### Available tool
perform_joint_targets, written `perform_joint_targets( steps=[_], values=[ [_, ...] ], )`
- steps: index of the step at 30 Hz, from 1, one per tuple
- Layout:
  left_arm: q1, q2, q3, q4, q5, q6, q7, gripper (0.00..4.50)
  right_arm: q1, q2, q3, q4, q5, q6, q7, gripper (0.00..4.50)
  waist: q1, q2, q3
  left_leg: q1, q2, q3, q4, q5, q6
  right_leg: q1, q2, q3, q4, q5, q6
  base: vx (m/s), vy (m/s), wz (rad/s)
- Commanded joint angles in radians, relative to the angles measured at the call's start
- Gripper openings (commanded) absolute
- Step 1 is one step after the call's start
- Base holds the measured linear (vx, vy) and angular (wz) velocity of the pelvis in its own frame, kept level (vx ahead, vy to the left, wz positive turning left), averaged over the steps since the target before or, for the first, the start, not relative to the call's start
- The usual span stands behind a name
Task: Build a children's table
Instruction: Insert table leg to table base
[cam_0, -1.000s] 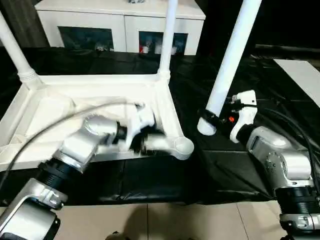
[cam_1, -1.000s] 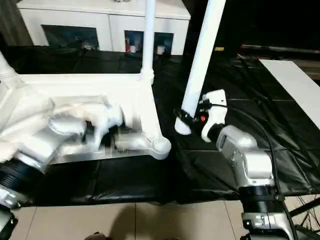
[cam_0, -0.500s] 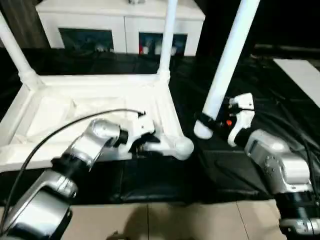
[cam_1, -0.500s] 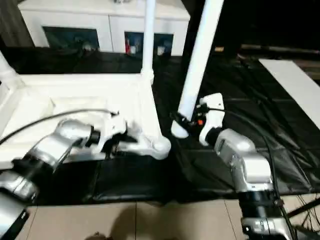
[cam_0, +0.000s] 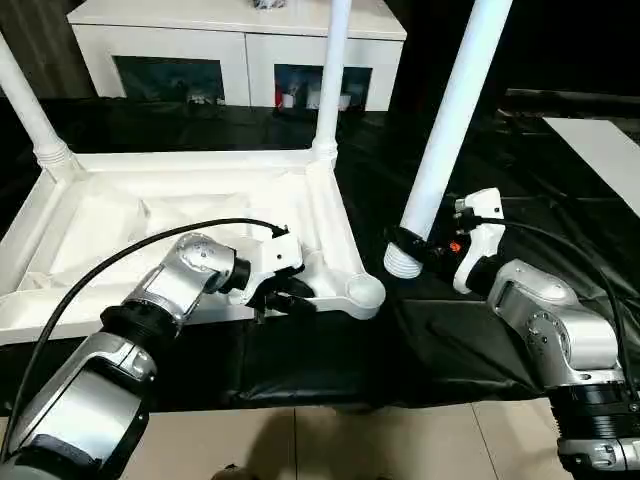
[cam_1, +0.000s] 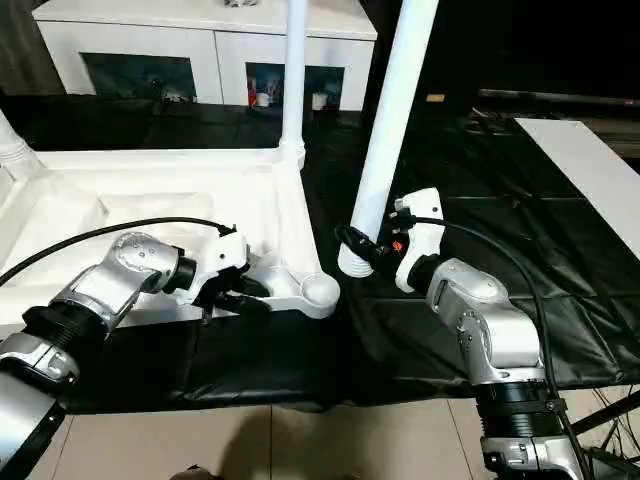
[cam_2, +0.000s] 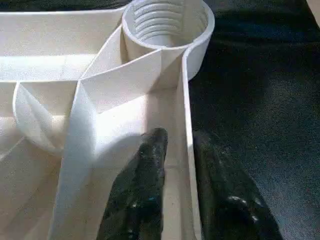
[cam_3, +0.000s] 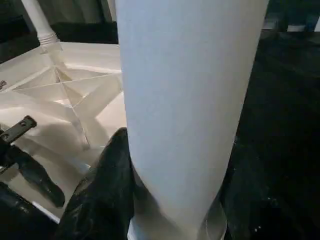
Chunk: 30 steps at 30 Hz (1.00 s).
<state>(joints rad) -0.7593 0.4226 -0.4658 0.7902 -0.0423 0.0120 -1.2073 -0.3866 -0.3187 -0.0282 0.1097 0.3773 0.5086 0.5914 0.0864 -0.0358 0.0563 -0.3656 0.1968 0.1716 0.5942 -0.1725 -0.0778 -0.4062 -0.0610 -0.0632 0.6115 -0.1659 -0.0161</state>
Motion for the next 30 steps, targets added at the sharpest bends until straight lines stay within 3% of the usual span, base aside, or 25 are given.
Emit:
perform_joint_targets(
  steps=[1, 9, 13, 16, 17, 23, 24, 30],
  values=[
    [-0.015, 0.010, 0.007, 0.016, 0.021, -0.008, -0.009, 0.92, 0.001, -0.010, 0.003, -0.026, -0.002, -0.013, 0.008, 1.89, 0.000, 0.012, -0.071, 0.016, 0.031, -0.007, -0.071, -0.232, -0.023, 0.056, -0.078, 0.048, -0.071, -0.217, -0.197, 0.000, 0.000, 0.00],
    [0.009, 0.022, -0.004, 0.018, 0.062, -0.031, -0.025, 0.30, 0.002, -0.008, 0.010, -0.027, -0.005, -0.013, 0.016, 1.89, 0.000, 0.013, -0.069, 0.017, 0.032, -0.007, -0.072, -0.242, -0.026, 0.055, -0.079, 0.049, -0.073, -0.232, -0.193, 0.000, 0.000, 0.00],
    [0.054, 0.049, -0.005, -0.040, 0.078, 0.007, 0.009, 0.01, 0.013, -0.018, 0.018, -0.048, 0.016, 0.044, 0.038, 1.89, -0.002, 0.017, -0.067, 0.018, 0.034, -0.009, -0.074, -0.270, -0.032, 0.054, -0.079, 0.049, -0.075, -0.264, -0.186, 0.000, 0.000, 0.00],
    [0.102, 0.045, 0.023, -0.122, 0.062, 0.095, 0.048, 0.00, 0.028, -0.030, 0.030, -0.068, 0.033, 0.095, 0.053, 1.89, -0.005, 0.020, -0.060, 0.025, 0.033, -0.010, -0.077, -0.322, -0.036, 0.048, -0.077, 0.048, -0.086, -0.351, -0.172, 0.000, 0.000, 0.00],
    [0.149, 0.027, 0.058, -0.213, 0.022, 0.186, 0.077, 0.00, 0.036, -0.030, 0.032, -0.077, 0.041, 0.115, 0.052, 1.89, -0.006, 0.020, -0.061, 0.027, 0.037, -0.013, -0.079, -0.335, -0.044, 0.050, -0.080, 0.048, -0.085, -0.368, -0.170, 0.000, 0.000, 0.00],
    [0.218, 0.015, 0.062, -0.374, 0.004, 0.311, 0.110, 0.00, 0.032, -0.011, 0.036, -0.065, 0.040, 0.133, 0.036, 1.89, -0.017, 0.019, -0.061, 0.021, 0.032, -0.009, -0.077, -0.307, -0.031, 0.048, -0.076, 0.050, -0.085, -0.347, -0.177, 0.000, 0.000, 0.00],
    [0.225, 0.008, 0.060, -0.405, 0.003, 0.343, 0.124, 0.00, 0.026, -0.004, 0.039, -0.059, 0.040, 0.142, 0.033, 1.89, -0.017, 0.013, -0.061, 0.019, 0.029, -0.009, -0.076, -0.287, -0.020, 0.049, -0.076, 0.049, -0.087, -0.367, -0.166, 0.000, 0.000, 0.00],
    [0.238, -0.034, 0.060, -0.489, 0.018, 0.457, 0.191, 0.00, 0.001, 0.001, 0.061, -0.037, 0.042, 0.184, 0.045, 1.89, -0.024, 0.017, -0.060, 0.018, 0.031, -0.010, -0.077, -0.284, -0.019, 0.048, -0.073, 0.047, -0.089, -0.372, -0.157, 0.000, 0.000, 0.00]
  ],
)
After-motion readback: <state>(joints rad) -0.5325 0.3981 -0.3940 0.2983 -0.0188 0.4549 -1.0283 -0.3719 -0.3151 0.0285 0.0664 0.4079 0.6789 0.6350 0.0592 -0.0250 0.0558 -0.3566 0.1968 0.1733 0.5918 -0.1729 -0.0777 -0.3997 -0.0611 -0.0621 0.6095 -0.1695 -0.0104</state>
